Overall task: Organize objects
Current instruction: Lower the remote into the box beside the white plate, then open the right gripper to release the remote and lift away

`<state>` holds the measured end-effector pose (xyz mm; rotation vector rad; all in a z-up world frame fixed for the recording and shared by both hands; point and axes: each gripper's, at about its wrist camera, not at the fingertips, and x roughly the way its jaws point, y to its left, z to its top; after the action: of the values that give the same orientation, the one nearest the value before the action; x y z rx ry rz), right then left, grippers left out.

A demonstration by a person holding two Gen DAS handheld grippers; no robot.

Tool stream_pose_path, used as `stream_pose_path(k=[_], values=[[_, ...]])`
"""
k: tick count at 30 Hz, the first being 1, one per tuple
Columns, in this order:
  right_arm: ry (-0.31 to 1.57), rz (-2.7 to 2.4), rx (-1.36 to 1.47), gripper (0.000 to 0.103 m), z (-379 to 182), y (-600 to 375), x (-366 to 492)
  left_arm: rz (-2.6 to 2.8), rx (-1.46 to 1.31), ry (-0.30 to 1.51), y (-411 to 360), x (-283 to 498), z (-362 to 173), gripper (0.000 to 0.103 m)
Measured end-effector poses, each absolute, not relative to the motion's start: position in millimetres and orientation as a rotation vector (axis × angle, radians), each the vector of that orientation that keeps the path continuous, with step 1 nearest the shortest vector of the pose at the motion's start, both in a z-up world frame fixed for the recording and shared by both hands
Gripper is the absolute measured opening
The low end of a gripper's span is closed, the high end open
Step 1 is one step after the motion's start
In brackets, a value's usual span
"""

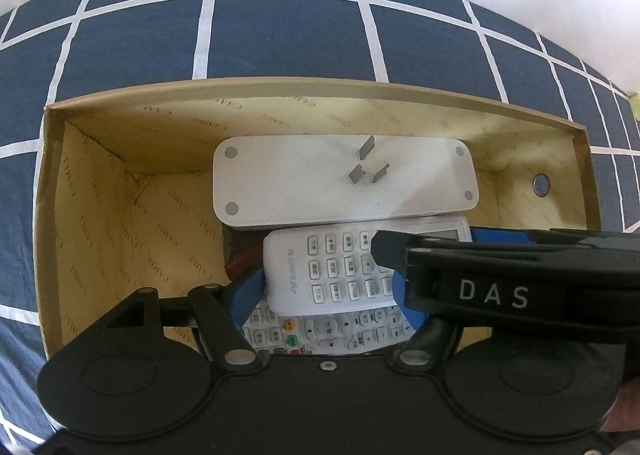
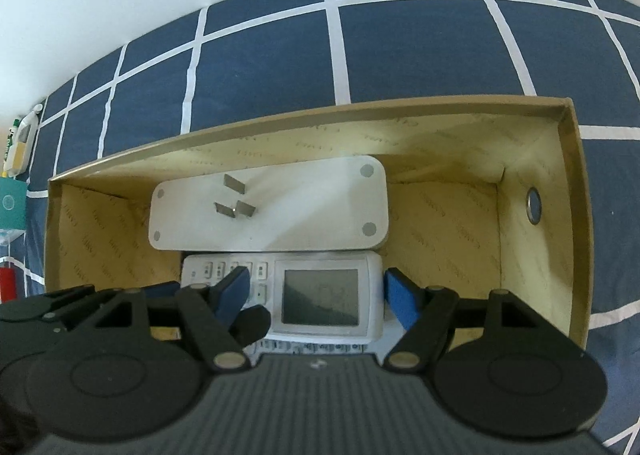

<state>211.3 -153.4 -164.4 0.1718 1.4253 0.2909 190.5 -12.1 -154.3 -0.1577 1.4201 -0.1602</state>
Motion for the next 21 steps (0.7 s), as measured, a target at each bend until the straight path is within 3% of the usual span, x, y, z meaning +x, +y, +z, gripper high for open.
stream_pose_path(k=[21], values=[[1.344, 0.333, 0.163, 0.076, -123, -172, 192, -0.050, -0.202, 1.352, -14, 149, -105, 0.075]])
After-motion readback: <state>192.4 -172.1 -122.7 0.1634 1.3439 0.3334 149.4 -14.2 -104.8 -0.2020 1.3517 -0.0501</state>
